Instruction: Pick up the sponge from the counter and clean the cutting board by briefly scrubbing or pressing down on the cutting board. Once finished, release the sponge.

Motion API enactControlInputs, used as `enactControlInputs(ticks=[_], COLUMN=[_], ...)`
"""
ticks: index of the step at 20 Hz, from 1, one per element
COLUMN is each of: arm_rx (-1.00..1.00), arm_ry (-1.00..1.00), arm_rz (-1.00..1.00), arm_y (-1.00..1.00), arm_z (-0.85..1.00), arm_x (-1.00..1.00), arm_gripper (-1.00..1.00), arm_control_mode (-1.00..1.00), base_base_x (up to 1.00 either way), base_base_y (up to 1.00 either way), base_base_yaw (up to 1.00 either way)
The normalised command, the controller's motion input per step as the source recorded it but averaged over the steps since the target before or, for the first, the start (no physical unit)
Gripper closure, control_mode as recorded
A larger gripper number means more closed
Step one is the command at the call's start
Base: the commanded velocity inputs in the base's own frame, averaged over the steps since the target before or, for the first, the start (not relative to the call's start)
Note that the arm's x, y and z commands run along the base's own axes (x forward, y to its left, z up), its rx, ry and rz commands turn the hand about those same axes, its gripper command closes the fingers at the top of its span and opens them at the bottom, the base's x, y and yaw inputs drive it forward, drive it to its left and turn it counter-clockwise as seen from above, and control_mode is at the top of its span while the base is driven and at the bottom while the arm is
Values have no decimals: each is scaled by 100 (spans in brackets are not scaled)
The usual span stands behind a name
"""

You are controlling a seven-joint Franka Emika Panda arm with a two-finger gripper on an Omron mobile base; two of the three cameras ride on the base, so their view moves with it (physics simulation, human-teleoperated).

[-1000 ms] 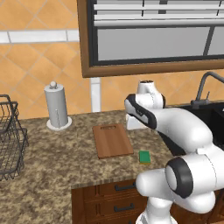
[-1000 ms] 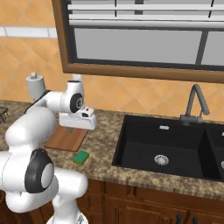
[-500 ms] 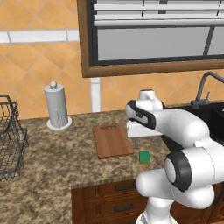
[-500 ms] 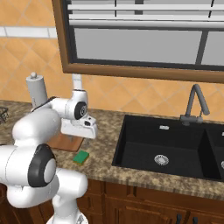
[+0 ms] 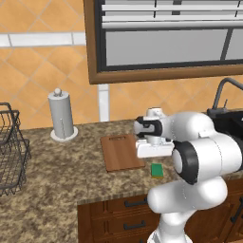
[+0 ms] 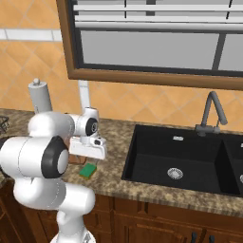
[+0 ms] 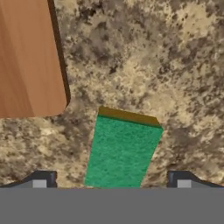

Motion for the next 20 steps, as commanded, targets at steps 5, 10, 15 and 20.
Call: enactControlInputs(ticks=[5, 10, 15, 20], arm_rx=[0, 0, 0, 0], arm_ry=[0, 0, 0, 0], arm_rz=[0, 0, 0, -3], arm_y=[0, 0, 0, -1], arm_z=[-38, -11, -12, -15], arm_x=[0, 0, 0, -3], arm_gripper=[-100, -100, -100, -100], arm_control_mode=[-100, -100, -100, -100], base_base_x=[0, 0, 0, 0], base_base_y=[0, 0, 0, 0], base_base_yaw=[0, 0, 0, 0])
